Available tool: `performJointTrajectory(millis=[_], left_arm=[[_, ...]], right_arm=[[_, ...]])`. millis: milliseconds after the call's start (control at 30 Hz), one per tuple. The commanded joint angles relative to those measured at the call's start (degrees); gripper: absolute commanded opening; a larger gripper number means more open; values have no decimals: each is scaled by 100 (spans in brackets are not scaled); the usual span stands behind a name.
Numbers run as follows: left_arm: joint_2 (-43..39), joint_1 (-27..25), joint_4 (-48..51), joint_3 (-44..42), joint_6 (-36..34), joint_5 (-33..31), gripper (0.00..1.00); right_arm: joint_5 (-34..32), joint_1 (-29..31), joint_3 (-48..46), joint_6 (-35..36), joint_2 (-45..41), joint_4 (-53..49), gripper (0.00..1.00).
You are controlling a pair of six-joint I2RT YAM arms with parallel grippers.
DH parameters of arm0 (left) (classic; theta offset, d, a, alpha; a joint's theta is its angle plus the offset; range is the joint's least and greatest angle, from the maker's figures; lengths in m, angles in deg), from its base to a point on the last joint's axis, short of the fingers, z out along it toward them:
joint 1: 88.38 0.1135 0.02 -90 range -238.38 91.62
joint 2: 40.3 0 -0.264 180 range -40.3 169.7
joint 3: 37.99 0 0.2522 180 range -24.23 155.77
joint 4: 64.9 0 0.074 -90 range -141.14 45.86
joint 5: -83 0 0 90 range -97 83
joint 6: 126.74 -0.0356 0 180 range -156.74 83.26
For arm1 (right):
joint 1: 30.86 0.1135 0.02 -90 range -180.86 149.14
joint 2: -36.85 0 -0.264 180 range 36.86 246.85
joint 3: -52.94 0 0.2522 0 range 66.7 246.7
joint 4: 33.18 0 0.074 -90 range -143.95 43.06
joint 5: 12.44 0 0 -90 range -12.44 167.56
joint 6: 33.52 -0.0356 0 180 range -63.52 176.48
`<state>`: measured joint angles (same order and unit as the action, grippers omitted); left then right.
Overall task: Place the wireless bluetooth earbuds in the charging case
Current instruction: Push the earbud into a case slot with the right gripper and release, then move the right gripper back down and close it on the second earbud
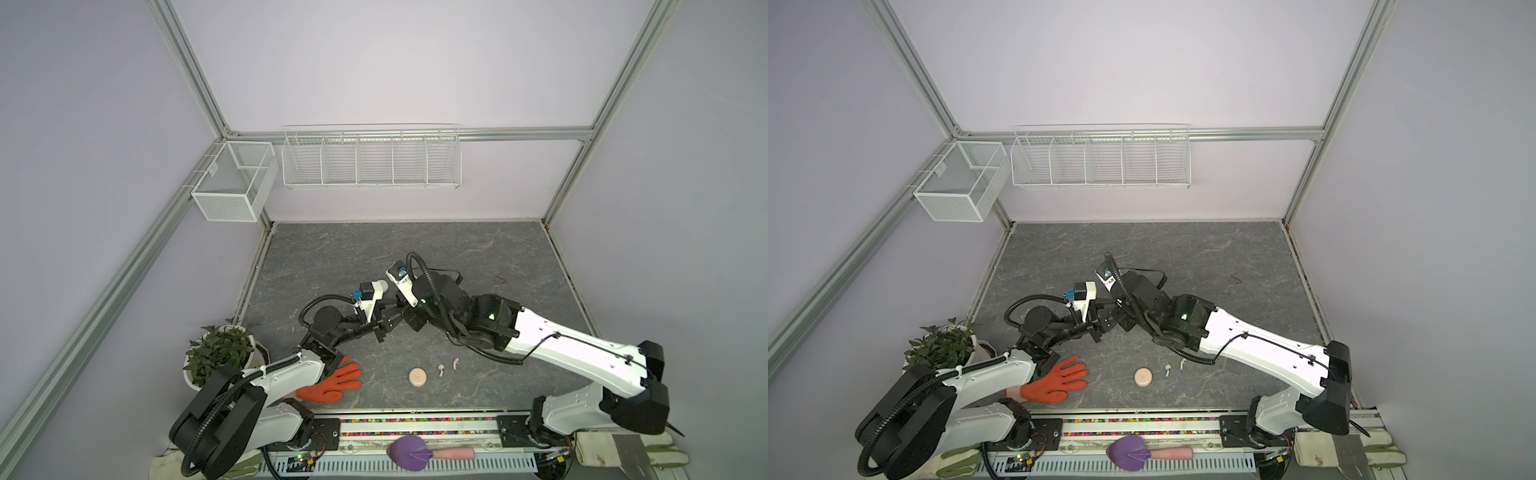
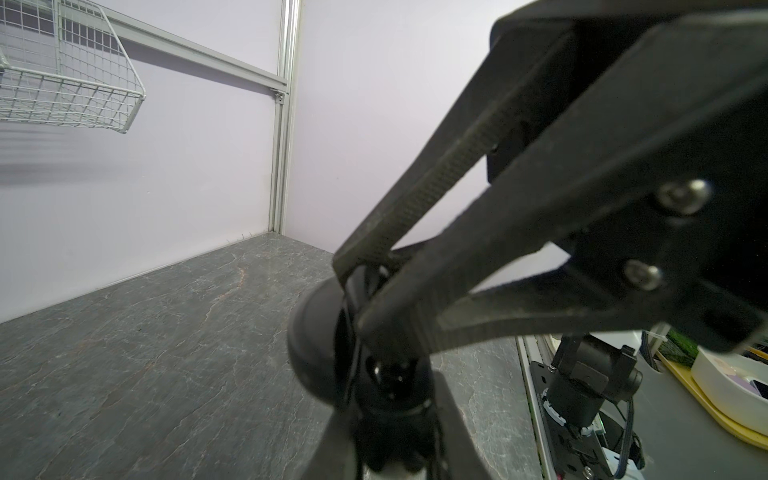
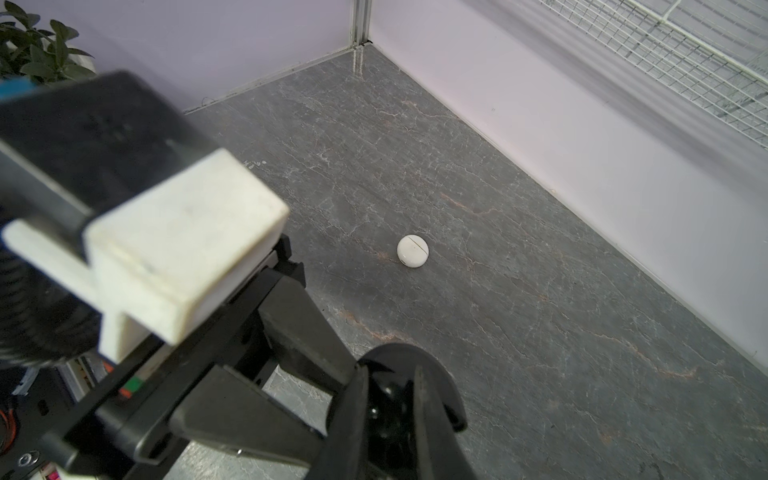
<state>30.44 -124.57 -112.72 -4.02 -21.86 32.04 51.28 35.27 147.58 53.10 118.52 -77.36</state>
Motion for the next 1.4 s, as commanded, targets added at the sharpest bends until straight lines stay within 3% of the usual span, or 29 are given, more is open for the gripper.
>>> performJointTrajectory(millis=[0,900,1133,1367], left_arm=[[-118,-29,-117,66,-144,19,0],[-412,-29,257,62,-362,6,0],[-426,-29,202,79,-406,176,0],[-455,-29,119,34,-488,377,0]], right_arm=[[-18,44,-103,67,62,-42,16],[64,87,378,198,135,-371,36],[928,89,962,-202,-472,-669,46],[659,-345,538,-386,-926,-889,50]])
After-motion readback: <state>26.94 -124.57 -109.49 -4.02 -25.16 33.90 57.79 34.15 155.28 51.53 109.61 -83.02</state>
